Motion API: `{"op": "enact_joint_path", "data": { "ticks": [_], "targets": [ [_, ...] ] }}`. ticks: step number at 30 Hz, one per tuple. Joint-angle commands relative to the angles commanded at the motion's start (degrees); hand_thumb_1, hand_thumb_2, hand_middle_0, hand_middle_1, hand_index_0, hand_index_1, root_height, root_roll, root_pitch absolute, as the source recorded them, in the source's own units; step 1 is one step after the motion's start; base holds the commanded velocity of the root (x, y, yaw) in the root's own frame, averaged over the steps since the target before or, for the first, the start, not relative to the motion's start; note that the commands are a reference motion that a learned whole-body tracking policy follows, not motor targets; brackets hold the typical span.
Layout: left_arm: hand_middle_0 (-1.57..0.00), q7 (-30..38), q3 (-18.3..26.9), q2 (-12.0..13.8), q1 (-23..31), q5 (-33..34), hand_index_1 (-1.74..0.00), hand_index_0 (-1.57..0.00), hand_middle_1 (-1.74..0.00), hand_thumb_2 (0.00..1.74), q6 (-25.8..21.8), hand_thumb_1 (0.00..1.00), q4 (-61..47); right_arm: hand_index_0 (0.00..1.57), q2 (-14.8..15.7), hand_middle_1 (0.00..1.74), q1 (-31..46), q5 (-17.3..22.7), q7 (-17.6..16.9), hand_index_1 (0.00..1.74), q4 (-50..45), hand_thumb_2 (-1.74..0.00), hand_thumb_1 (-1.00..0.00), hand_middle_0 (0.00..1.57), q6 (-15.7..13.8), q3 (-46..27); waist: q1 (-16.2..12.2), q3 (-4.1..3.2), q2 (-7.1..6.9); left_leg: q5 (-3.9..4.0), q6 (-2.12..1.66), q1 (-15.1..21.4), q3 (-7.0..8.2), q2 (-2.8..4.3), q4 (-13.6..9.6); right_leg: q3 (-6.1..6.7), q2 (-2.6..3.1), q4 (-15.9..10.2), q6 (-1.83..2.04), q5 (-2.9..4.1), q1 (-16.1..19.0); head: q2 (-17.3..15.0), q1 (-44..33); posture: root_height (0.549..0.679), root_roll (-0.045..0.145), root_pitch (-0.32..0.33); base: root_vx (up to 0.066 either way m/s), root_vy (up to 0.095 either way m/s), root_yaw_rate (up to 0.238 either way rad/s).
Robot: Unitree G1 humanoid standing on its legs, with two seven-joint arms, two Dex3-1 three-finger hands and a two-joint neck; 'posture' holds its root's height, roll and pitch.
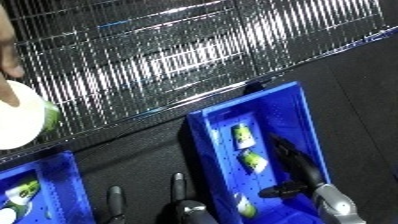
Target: Pick up the object and place it into the box
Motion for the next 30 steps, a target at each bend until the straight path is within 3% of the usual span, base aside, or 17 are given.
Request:
{"op": "enact_joint_path", "data": {
  "ticks": [4, 8, 15, 22, 30],
  "targets": [
    [0.0, 0.54, -0.04, 0.03, -1.29, 0.18, 0.0, 0.0, 0.0, 0.0, 0.47, 0.0, 0.08, 0.0, 0.62, 0.0, -1.53, -3.87, -4.72, 0.0, -1.01, 0.0, 0.0, 0.0, 0.55, 1.46, 0.41, 0.0, -0.21, 0.65, -0.18, -0.1, -0.24, 0.22, -0.52, -0.31, -0.06, -0.17, 0.15, -0.03, 0.07, 1.22, -6.14, 0.653, 0.057, 0.059, -0.015, -0.016, 0.079],
    [0.0, 0.86, -0.16, 0.43, -2.47, 0.42, 0.0, 0.0, 0.0, 0.0, 1.35, 0.0, -0.2, 0.0, 1.27, 0.0, -2.27, -3.98, -3.82, 0.0, -1.9, 0.0, 0.0, 0.0, 4.37, 2.35, 0.88, 0.0, -0.24, 1.62, -0.37, -0.17, -0.61, 0.36, -1.57, -0.55, -0.05, -0.01, 0.32, -0.26, -0.03, 2.21, -11.3, 0.652, 0.053, 0.062, -0.011, -0.017, 0.104],
    [0.0, -0.04, -1.12, 0.94, -4.79, 1.9, 0.0, 0.0, 0.0, 0.0, 1.89, 0.0, 0.74, 0.0, 3.17, 0.0, -2.54, -2.63, -6.74, 0.0, 1.15, 0.0, 0.0, 0.0, 9.58, 3.19, 2.24, 0.0, -0.31, 3.08, -0.37, -0.41, -1.51, 0.49, -3.12, -1.65, -0.6, 0.02, 0.63, -0.37, -0.02, 5.22, -20.01, 0.652, 0.049, 0.069, -0.004, -0.051, 0.224],
    [0.0, -0.8, -1.68, 2.12, -5.6, 3.8, 0.0, 0.0, 0.0, 0.0, 1.62, 0.0, 0.15, 0.0, 5.21, 0.0, -1.43, 1.23, -8.61, 0.0, 2.48, 0.0, 0.0, 0.0, 10.51, 3.65, 3.87, 0.0, -0.65, 3.15, -0.33, -1.35, -2.46, 0.38, -2.44, -2.66, -1.08, -0.81, 0.89, 0.11, 0.18, 8.12, -27.26, 0.654, 0.047, 0.074, 0.01, -0.072, 0.235],
    [0.0, -1.02, -1.38, 3.68, -5.49, 2.97, 0.0, 0.0, 0.0, 0.0, -0.04, 0.0, -1.74, 0.0, 6.56, 0.0, -0.09, 1.55, -9.64, 0.0, 2.2, 0.0, 0.0, 0.0, 8.55, 5.58, 5.01, 0.0, -2.22, 2.38, -0.14, -2.75, -2.98, 0.37, -0.57, -3.26, -0.94, -0.57, 0.6, -0.17, 0.17, 10.37, -37.48, 0.654, 0.043, 0.077, 0.017, -0.03, 0.047]
  ]
}}
